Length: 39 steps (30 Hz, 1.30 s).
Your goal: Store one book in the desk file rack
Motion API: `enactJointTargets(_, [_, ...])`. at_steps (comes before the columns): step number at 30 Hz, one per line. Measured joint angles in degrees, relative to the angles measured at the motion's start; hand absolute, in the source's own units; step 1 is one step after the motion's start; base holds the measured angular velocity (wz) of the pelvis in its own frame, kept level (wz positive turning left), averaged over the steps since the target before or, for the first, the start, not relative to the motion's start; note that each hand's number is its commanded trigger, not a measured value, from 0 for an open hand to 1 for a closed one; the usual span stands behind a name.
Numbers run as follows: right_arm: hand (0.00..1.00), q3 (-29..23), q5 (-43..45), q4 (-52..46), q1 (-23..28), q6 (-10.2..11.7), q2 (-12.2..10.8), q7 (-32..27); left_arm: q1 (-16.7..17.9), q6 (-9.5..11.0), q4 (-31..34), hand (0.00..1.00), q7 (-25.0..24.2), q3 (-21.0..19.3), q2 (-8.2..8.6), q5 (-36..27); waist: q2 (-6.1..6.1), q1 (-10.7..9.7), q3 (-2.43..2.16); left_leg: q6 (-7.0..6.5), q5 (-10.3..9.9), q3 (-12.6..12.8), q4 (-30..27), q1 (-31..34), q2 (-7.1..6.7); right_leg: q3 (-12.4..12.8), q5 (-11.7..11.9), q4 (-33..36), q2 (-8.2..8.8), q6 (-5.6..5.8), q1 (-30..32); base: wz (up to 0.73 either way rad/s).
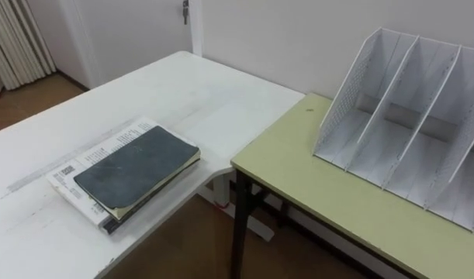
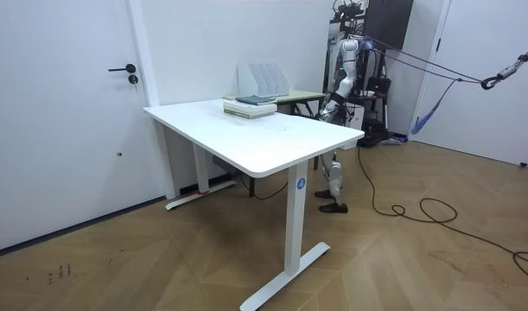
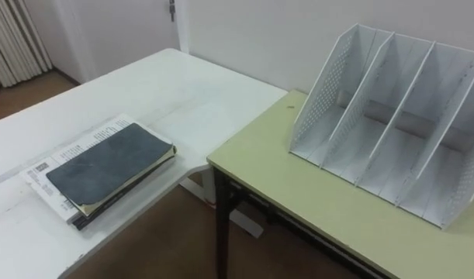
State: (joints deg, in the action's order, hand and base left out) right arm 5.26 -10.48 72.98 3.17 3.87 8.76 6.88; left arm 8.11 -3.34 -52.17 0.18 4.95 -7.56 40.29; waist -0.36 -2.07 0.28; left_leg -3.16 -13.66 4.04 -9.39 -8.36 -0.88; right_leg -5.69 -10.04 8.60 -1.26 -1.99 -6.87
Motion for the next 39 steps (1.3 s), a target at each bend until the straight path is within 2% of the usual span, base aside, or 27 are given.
enactJointTargets(2, [0.0,0.22,0.14,-0.06,-0.3,0.46,0.0,0.26,-0.96,1.54,2.1,0.0,0.52,2.21,0.28,0.55,-0.23,-0.6,0.11,0.0,0.01,0.39,-0.03,0.12,0.01,0.03,0.0,0.02,0.0,0.0,0.12,0.0])
enactJointTargets(10, [0.0,0.18,3.0,-1.75,-0.46,1.3,0.21,1.82,-1.45,3.77,13.33,0.0,1.63,8.94,-0.12,9.82,-0.15,-2.56,0.15,0.0,0.03,0.44,-0.2,0.89,0.0,0.74,0.01,0.03,-0.07,0.0,0.92,-0.01])
enactJointTargets(15, [0.0,1.04,4.27,-1.7,-1.02,1.54,0.26,1.51,-1.34,3.8,21.88,0.0,3.07,14.38,-1.1,14.56,-0.02,-2.75,0.04,0.0,0.03,0.37,-0.23,0.53,-0.01,0.88,0.02,-0.01,-0.07,-0.01,0.9,0.0])
enactJointTargets(20, [0.0,1.14,4.55,-1.64,-1.21,1.57,0.3,1.36,-1.29,4.3,35.5,0.0,6.81,17.43,-2.26,20.0,-0.01,-3.09,0.11,0.0,0.05,0.35,-0.23,0.72,0.03,0.77,0.08,0.05,-0.08,-0.03,0.93,0.0])
enactJointTargets(24, [0.0,2.05,4.49,-1.64,-1.53,1.57,0.43,1.25,-2.3,6.18,38.56,0.0,10.81,17.87,-2.46,20.65,-0.03,-3.37,0.18,0.01,0.05,0.33,-0.23,0.84,0.07,0.44,0.09,0.03,-0.05,-0.04,0.76,0.0])
enactJointTargets(27, [0.0,1.91,4.55,-1.62,-1.54,1.63,0.47,0.57,-2.32,6.45,42.48,0.0,12.56,17.82,-4.06,21.18,0.45,-3.84,0.05,0.02,0.06,0.02,-0.32,0.86,0.09,0.23,0.12,0.03,-0.04,-0.09,0.96,0.05])
enactJointTargets(29, [0.0,1.94,4.55,-1.39,-1.59,1.64,0.45,-0.07,-2.39,7.41,44.67,0.0,15.96,17.61,-5.21,21.31,0.43,-3.82,0.07,0.02,0.07,-0.01,-0.35,0.61,0.11,0.16,0.13,0.0,-0.04,-0.11,0.94,0.0])
enactJointTargets(33, [0.0,1.91,4.05,-0.79,-1.67,1.89,0.46,-1.11,-2.84,8.79,44.75,0.0,19.38,16.37,-5.36,23.19,0.98,-3.76,-0.04,0.02,0.07,0.05,-0.37,0.56,0.08,0.46,0.13,0.05,-0.08,-0.1,0.72,0.0])
enactJointTargets(34, [0.0,1.84,3.89,-0.28,-1.71,2.32,0.46,-1.32,-2.87,8.97,44.71,0.0,20.47,15.6,-5.35,23.19,0.97,-3.79,0.11,0.02,0.07,0.08,-0.35,0.57,0.11,0.54,0.16,0.05,-0.15,-0.12,0.66,-0.03])
enactJointTargets(36, [0.0,1.95,3.03,0.2,-1.67,2.56,0.46,-1.48,-2.87,9.06,44.7,0.0,21.96,14.53,-5.49,23.21,1.26,-3.6,0.12,0.03,0.06,0.1,-0.32,0.58,0.14,0.68,0.18,-0.03,-0.22,-0.15,0.46,0.0])
enactJointTargets(39, [0.0,1.78,1.3,0.78,-1.45,2.49,0.61,-2.11,-3.01,9.19,44.88,0.0,24.11,12.45,-5.51,24.08,1.93,-3.58,-0.09,0.03,0.06,0.12,-0.3,0.58,0.13,0.89,0.31,-0.6,-0.29,-0.13,0.84,0.0])
